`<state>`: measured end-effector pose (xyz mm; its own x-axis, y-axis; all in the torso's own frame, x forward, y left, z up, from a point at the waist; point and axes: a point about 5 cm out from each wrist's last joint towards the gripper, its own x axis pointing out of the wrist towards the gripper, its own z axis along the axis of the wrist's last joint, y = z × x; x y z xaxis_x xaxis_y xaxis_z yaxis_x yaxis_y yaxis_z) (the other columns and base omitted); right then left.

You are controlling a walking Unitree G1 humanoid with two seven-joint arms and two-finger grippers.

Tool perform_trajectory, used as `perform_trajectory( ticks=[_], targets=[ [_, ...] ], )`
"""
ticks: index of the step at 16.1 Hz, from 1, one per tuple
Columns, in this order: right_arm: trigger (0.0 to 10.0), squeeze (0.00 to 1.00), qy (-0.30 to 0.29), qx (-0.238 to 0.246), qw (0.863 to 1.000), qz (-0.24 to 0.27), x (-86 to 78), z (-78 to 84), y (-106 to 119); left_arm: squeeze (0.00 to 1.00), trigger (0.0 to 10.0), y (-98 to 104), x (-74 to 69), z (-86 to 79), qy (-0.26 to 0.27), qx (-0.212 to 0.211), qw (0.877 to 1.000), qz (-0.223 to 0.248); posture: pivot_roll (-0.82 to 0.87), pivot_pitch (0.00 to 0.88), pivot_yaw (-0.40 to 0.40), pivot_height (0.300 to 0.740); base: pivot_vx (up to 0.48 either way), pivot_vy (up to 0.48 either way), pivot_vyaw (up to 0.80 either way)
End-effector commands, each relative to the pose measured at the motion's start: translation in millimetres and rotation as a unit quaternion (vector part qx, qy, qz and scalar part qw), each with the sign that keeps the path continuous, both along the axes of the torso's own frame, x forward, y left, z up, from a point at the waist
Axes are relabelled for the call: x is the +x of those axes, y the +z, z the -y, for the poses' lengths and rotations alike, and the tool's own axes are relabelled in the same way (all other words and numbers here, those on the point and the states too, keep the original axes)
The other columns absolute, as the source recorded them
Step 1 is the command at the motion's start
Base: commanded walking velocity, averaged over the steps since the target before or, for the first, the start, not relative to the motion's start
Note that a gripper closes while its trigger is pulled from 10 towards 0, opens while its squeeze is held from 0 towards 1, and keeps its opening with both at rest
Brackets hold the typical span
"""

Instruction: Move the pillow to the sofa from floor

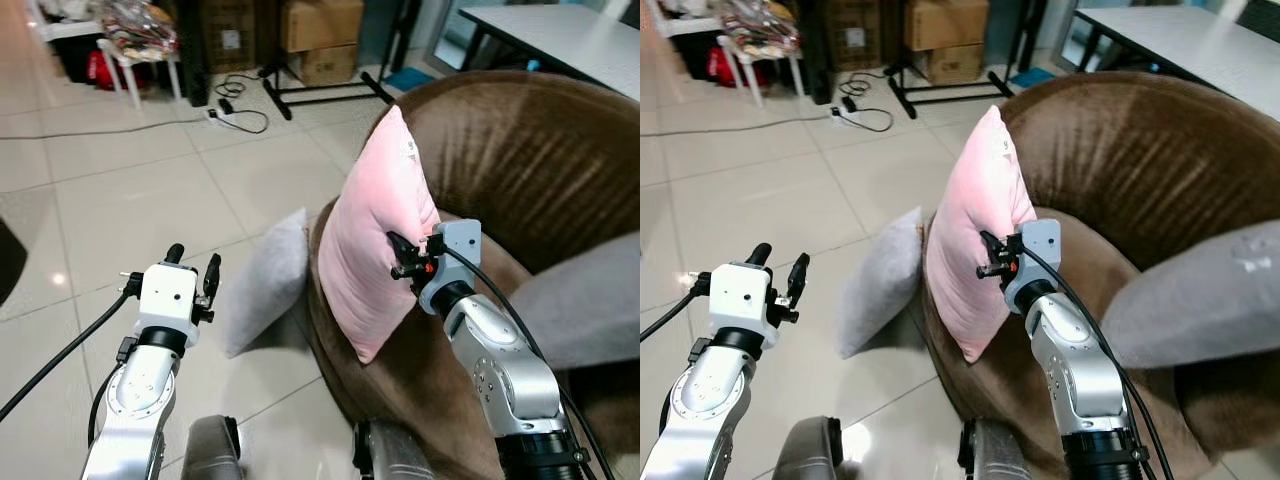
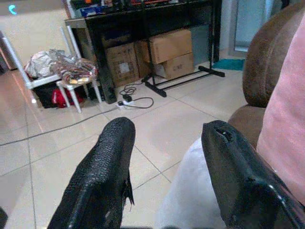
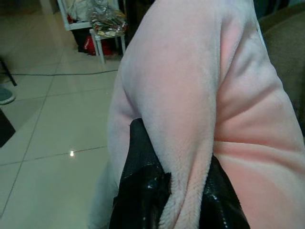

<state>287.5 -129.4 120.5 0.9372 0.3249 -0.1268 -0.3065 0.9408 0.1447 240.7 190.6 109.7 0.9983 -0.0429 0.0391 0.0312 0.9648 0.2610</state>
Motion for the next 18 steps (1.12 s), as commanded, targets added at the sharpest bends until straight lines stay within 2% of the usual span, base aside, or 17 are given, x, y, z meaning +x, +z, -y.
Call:
perform_trajectory(
  ticks=[1,7,8,10,18],
  targets=[
    [10.0,0.00,0.000,-0.006,1.000,-0.011,-2.3,2.1,-3.6,0.00,10.0,2.6,-0.8,2.8,-0.002,0.001,1.000,0.005,0.09,0.000,-0.134,0.637,0.000,0.000,0.00],
    [10.0,0.00,0.000,-0.006,1.000,-0.011,-2.3,2.1,-3.6,0.00,10.0,2.6,-0.8,2.8,-0.002,0.001,1.000,0.005,0.09,0.000,-0.134,0.637,0.000,0.000,0.00],
    [10.0,0.00,-0.018,-0.010,1.000,-0.019,-5.6,8.3,-9.3,0.00,10.0,2.0,-0.4,4.1,-0.004,0.006,1.000,0.002,0.07,0.000,-0.105,0.647,0.000,0.000,0.00],
    [10.0,0.00,-0.043,-0.018,0.999,-0.026,-10.3,17.1,-16.1,0.00,10.0,0.8,0.1,5.9,-0.012,0.015,1.000,-0.003,0.07,0.000,-0.108,0.662,0.000,0.000,0.00],
    [10.0,0.00,-0.041,-0.020,0.999,-0.027,-11.8,19.4,-17.0,0.00,10.0,-1.4,-2.4,6.2,-0.007,0.014,1.000,-0.006,0.07,0.000,-0.121,0.740,0.000,0.000,0.00]
  ],
)
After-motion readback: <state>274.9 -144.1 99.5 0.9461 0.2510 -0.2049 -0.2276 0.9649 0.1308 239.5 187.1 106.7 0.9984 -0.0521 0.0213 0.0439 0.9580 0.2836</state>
